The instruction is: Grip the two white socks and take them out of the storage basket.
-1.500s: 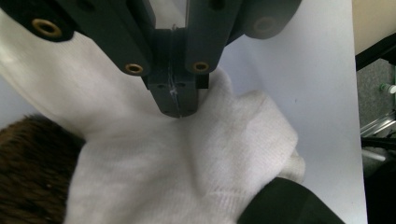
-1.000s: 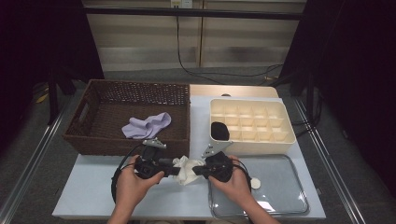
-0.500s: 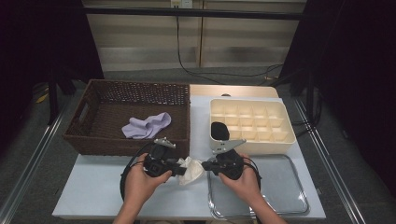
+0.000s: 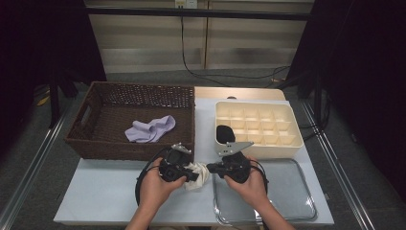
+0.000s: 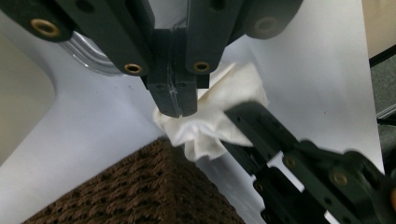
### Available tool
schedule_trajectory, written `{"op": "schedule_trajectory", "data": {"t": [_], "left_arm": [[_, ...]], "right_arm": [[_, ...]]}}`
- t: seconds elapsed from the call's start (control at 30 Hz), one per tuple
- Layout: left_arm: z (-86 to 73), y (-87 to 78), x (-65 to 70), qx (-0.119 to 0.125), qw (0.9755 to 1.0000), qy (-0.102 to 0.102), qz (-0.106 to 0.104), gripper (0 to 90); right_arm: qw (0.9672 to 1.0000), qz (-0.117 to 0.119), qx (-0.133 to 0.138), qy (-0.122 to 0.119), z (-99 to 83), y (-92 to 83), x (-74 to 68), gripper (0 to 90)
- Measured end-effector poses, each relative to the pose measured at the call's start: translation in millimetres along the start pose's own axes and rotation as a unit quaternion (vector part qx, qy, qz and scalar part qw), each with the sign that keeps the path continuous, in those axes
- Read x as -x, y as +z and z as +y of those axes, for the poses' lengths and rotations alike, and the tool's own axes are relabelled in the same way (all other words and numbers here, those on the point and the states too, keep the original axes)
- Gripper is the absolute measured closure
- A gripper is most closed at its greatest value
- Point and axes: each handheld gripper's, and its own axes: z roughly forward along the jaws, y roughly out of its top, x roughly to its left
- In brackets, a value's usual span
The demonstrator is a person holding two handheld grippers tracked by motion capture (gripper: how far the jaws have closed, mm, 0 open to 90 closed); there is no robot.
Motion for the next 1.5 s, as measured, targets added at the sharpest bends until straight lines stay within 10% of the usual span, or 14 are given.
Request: {"op": "schedule_trajectory", "data": {"t": [0.6, 1.13, 1.5], "left_arm": [[-11.3, -26.4, -5.2, 0.058, 0.9982, -0.014, -0.011, 61.5], [-9.4, 17.0, -4.1, 0.037, 0.9992, 0.011, 0.014, 67.0], [-19.2, -8.6, -6.4, 0.049, 0.9984, 0.003, 0.027, 57.5]], "right_arm": [[0.9996, 0.008, -0.028, -0.003, 3.8, 24.9, -1.9, 88.5], [0.9999, -0.010, -0.011, -0.008, 7.4, 4.4, 2.6, 87.3], [0.9990, 0.001, -0.042, -0.012, 1.0, 26.3, -3.8, 87.5]]}}
